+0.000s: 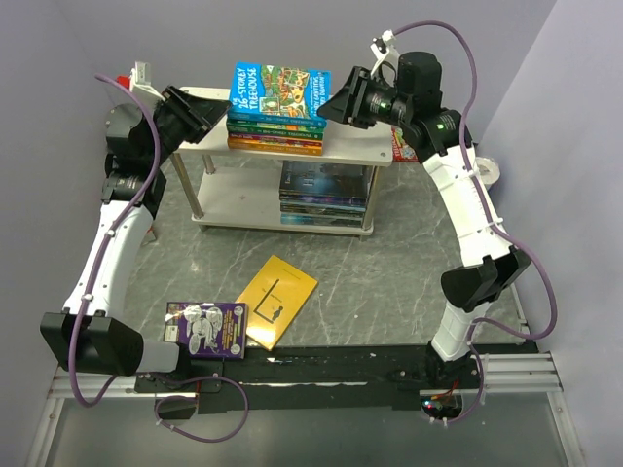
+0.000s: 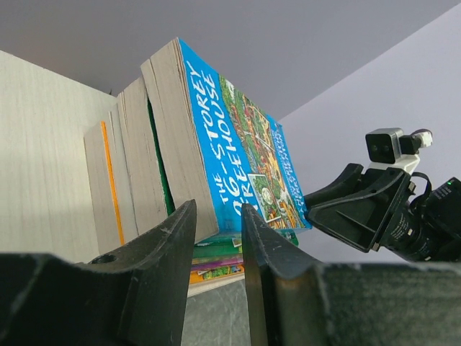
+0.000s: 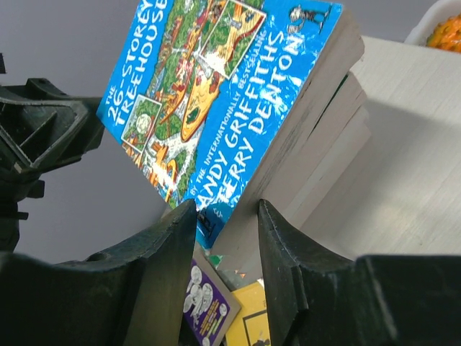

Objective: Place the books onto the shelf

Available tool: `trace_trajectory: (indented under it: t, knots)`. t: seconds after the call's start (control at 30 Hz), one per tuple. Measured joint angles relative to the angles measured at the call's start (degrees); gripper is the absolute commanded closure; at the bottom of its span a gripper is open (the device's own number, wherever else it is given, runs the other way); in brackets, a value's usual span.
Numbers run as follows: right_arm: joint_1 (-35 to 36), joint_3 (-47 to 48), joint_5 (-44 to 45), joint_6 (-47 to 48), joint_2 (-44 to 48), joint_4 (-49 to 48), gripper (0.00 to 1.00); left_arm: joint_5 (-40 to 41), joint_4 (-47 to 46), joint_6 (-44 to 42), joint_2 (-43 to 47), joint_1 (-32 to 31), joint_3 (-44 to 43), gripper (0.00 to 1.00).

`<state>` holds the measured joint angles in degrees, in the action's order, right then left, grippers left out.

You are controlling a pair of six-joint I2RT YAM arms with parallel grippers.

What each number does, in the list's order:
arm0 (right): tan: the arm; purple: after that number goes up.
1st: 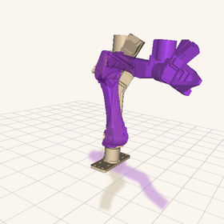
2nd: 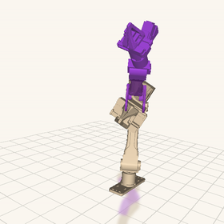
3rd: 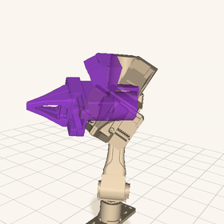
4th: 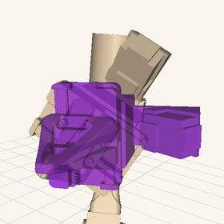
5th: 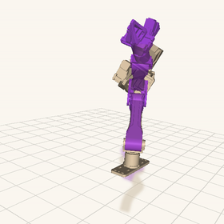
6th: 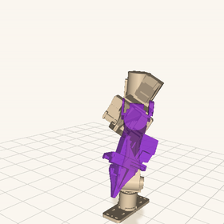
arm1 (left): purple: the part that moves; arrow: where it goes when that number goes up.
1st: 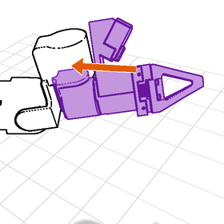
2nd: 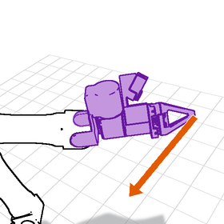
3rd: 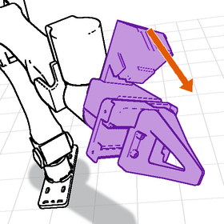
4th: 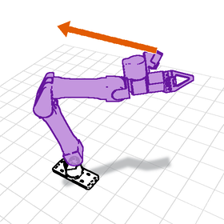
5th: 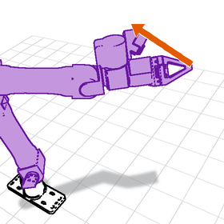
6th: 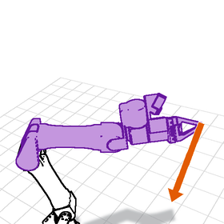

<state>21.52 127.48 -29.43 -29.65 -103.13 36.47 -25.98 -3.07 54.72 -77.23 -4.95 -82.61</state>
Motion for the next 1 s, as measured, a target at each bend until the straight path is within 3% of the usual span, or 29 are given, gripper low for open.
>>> trace_trajectory:
  t: [0.57,1.0]
  knots:
    - [0.8,-5.3,0.1,0.2,4.0,-1.2,0.61,0.3,0.6,0.0,-0.2,0.3,0.2,0.64]
    - [1.0,-5.5,0.3,0.3,4.3,-1.0,0.58,0.3,0.6,-0.1,-0.1,0.3,0.7,0.59]
